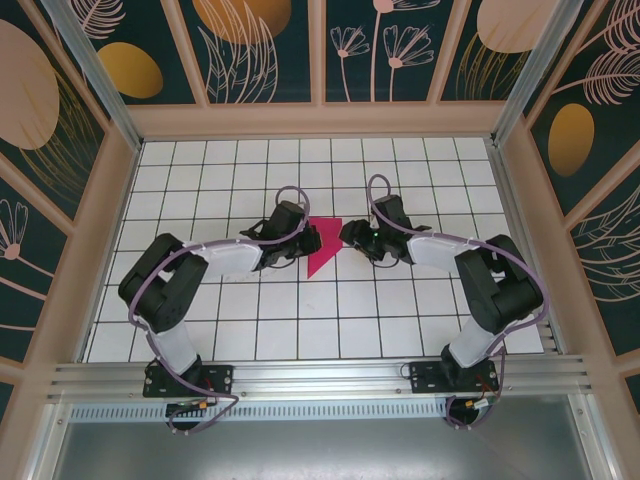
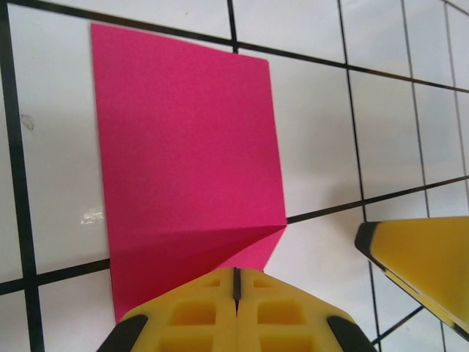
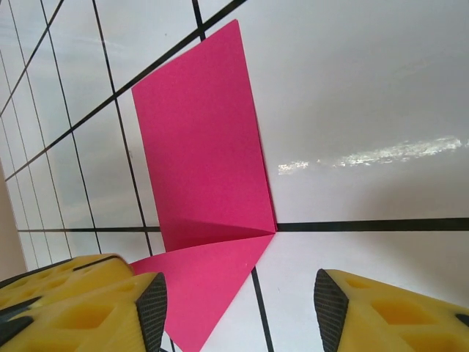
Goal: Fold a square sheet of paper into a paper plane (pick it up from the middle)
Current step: Third fold the triangle at the center of the table.
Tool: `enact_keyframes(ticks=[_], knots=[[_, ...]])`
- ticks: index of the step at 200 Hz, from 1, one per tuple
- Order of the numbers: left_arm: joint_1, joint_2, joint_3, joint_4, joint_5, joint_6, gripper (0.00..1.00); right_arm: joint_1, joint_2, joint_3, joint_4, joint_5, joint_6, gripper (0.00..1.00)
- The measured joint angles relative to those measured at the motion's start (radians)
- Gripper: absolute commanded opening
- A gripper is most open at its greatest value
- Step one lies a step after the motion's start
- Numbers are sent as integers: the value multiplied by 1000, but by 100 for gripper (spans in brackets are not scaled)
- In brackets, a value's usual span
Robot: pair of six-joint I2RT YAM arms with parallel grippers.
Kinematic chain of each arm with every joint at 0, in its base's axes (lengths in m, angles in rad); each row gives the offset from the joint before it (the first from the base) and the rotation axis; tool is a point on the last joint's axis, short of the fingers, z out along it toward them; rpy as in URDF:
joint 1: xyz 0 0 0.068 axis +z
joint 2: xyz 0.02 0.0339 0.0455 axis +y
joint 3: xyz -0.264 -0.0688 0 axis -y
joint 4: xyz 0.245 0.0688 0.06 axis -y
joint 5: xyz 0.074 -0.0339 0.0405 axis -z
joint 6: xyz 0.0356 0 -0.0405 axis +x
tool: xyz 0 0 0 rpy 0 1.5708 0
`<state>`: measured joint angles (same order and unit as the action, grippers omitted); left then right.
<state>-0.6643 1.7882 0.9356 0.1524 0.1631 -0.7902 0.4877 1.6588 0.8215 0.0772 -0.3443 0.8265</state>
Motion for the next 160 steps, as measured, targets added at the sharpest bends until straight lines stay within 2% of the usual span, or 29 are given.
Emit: enact_keyframes(ticks=[89,160], knots=[[0,67,10,-68,-109,-30,0,6,56,15,-3,-26,3,55],[-2,74,22,-80,-129,-58,0,30,123,77,-7,-50,3,51]])
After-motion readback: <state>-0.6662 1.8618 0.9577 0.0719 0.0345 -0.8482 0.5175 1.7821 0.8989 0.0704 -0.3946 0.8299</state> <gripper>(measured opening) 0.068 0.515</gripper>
